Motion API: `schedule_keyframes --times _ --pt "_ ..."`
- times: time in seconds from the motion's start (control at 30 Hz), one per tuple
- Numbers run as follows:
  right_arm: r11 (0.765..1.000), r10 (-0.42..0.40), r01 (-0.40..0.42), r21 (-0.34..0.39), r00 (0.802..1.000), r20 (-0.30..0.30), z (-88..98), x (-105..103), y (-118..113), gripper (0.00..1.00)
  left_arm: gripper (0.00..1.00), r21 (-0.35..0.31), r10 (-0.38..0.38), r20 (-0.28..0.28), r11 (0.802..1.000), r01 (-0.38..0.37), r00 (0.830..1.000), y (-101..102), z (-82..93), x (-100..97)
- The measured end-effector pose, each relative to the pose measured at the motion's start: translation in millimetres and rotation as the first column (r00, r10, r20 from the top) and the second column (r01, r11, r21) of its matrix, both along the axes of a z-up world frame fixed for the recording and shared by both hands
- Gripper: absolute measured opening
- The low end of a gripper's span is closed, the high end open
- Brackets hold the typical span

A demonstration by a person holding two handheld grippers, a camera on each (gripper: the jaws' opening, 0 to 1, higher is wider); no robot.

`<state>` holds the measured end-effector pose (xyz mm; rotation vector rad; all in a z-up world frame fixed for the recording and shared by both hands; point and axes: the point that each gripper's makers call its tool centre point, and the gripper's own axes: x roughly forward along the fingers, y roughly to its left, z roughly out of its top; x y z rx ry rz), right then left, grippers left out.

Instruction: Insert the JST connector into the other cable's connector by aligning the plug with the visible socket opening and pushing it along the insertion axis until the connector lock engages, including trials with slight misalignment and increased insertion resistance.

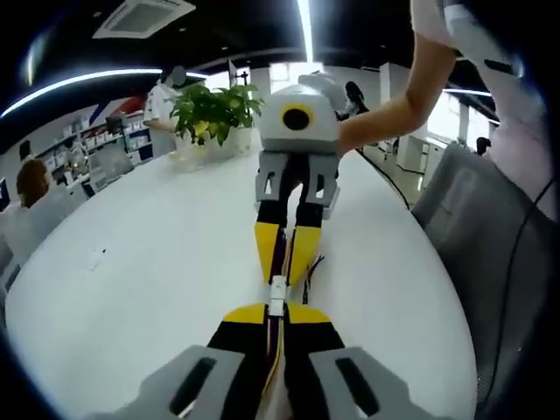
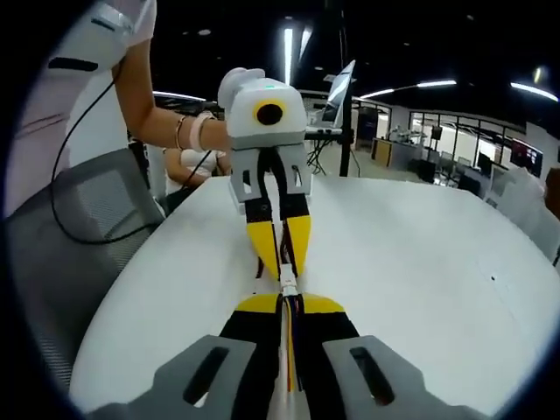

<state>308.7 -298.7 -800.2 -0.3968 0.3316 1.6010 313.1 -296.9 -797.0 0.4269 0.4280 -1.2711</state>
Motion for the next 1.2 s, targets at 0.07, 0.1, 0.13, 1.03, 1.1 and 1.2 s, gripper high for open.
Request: schedule_keyframes --times 0.07,0.1,0.13,1.03,1.1,1.2 --pt "1.000 0.005 -0.005 -0.006 1.000 0.001 -1.1 -1 -1 0.02 0.00 0.004 -0.004 0.002 1.000 0.004 1.000 -1 -0.6 -1.1" --pt "1.000 0.007 -0.007 -0.006 1.000 -0.006 -1.2 -2 -1 0.02 0.00 0.002 -0.005 -0.001 1.000 0.005 1.000 -1 -0.6 -1.7" --pt "1.000 0.004 -0.004 -0.001 1.000 -0.016 -0.7 -2 0 0.02 0.00 0.001 -0.006 0.000 1.000 0.006 1.000 -2 0.0 -2.1" --pt "0.998 -0.040 0.040 -0.046 0.999 -0.004 -21.6 17 -3 0.02 0.00 0.122 -0.035 0.046 0.992 0.029 0.998 -8 -26.9 22.9" --pt "0.998 -0.045 0.044 -0.052 0.999 -0.007 -26.0 19 -4 0.02 0.00 0.122 -0.034 0.040 0.992 0.029 0.999 -8 -30.6 25.0" --pt "0.997 -0.049 0.049 -0.060 0.999 -0.004 -30.3 22 -5 0.02 0.00 0.127 -0.029 0.042 0.992 0.023 0.999 -9 -34.3 27.7"
